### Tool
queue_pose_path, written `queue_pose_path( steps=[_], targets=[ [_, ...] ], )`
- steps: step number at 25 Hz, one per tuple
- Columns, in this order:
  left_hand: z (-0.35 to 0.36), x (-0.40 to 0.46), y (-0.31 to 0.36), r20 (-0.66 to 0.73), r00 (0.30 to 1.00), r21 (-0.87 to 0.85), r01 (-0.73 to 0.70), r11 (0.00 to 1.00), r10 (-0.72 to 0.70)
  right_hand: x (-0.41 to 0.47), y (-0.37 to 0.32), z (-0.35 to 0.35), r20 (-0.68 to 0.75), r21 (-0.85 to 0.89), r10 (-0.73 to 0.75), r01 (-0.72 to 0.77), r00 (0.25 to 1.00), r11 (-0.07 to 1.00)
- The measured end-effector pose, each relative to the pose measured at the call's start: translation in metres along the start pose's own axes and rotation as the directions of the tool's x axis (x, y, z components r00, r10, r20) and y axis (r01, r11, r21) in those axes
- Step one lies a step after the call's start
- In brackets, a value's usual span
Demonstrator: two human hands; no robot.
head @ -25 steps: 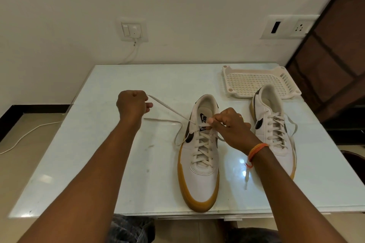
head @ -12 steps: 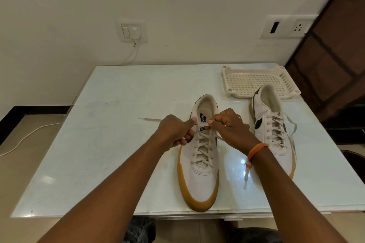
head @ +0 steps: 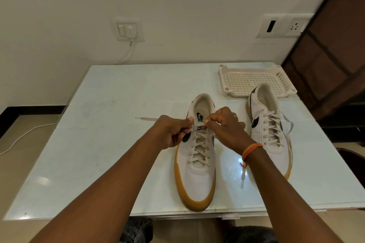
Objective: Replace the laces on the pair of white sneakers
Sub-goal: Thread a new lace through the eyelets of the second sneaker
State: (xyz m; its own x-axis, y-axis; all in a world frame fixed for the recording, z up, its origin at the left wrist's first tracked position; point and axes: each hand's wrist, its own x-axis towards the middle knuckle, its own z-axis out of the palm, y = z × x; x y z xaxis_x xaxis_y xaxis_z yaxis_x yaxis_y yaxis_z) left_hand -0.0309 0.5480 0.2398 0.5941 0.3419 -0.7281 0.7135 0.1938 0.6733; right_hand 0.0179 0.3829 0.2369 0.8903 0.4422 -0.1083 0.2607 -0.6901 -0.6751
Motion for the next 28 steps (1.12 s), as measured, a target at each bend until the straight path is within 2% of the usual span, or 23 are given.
queue_pose_path(
  steps=[9,11,17,24,28],
  targets=[
    [0.002,0.003,0.006,0.106,0.987,-0.008,0.122,0.993,-0.120,0.000,-0.001,0.002,-0.015,-0.016,0.001,-0.001,1.000,1.000],
    [0.004,0.004,0.006,0.096,0.993,0.021,0.066,0.998,-0.068,0.000,-0.001,0.002,-0.016,-0.021,0.004,-0.005,1.000,1.000],
    [0.005,0.001,0.008,0.052,0.976,0.113,-0.216,0.970,0.212,0.001,0.000,0.000,-0.017,0.007,0.029,-0.029,0.999,1.000],
    [-0.001,0.004,0.004,0.027,0.978,-0.023,-0.205,0.979,0.205,0.000,-0.001,0.000,-0.011,-0.027,0.019,-0.019,1.000,0.999],
    [-0.008,0.005,0.010,-0.020,0.960,0.035,-0.279,0.960,0.280,0.001,0.000,0.000,-0.015,-0.007,0.025,-0.025,1.000,1.000]
  ],
)
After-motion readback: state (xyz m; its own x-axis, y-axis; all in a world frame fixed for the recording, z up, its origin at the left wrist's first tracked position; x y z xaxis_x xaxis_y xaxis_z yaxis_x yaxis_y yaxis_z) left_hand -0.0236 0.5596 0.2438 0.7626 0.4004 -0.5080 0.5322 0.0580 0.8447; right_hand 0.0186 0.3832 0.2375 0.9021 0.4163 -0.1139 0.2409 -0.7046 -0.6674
